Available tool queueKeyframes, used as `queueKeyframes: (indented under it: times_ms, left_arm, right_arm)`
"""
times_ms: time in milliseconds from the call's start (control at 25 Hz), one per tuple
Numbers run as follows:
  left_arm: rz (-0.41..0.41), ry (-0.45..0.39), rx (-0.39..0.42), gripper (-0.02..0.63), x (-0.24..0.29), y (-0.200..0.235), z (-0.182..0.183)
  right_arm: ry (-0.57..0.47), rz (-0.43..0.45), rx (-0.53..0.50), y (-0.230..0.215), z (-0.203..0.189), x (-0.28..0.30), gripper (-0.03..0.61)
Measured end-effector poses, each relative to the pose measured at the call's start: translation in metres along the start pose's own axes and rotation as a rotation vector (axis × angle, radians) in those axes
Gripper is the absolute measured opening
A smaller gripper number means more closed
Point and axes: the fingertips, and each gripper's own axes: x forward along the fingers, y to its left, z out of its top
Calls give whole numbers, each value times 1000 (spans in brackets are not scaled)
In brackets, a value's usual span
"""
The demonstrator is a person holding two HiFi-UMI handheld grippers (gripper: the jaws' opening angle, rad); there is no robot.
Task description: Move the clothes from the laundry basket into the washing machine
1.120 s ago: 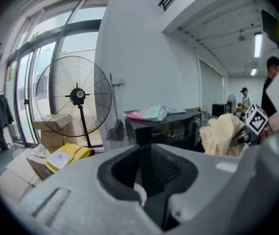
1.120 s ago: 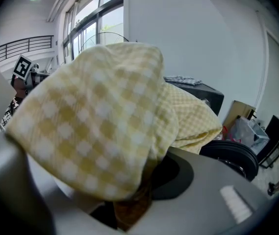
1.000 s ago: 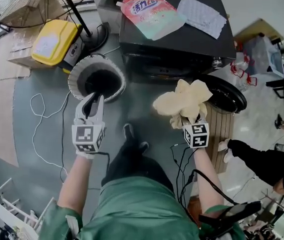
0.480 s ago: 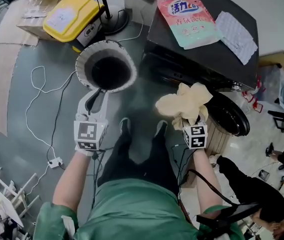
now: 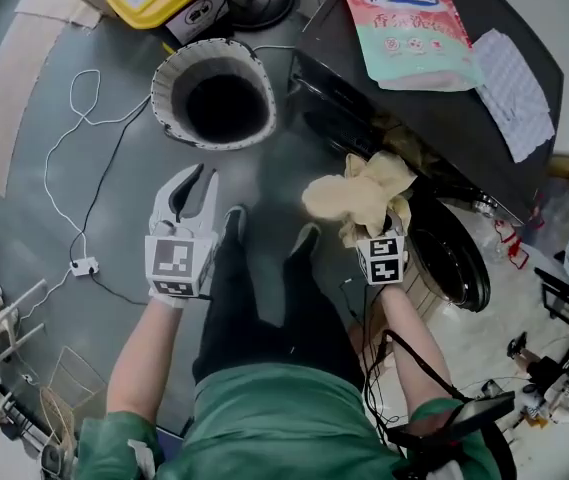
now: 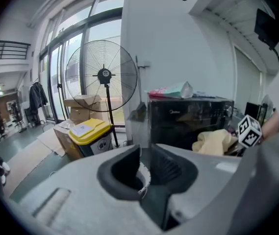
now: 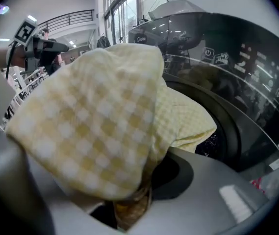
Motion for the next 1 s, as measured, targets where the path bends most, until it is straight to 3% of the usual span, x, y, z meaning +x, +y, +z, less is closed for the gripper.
queueKeyframes:
  times_ms: [320, 560, 1000]
  left_arm:
    - [67, 31, -40, 74, 2, -28, -34]
    - [59, 58, -43, 74, 11, -23, -72]
    - [-17, 60, -97, 74, 33, -20, -143]
  right_arm:
    - [24, 28, -64, -35, -26, 32, 156]
    - [65, 17, -74, -42, -46, 81, 156]
    - [80, -12, -218, -45, -44, 149, 158]
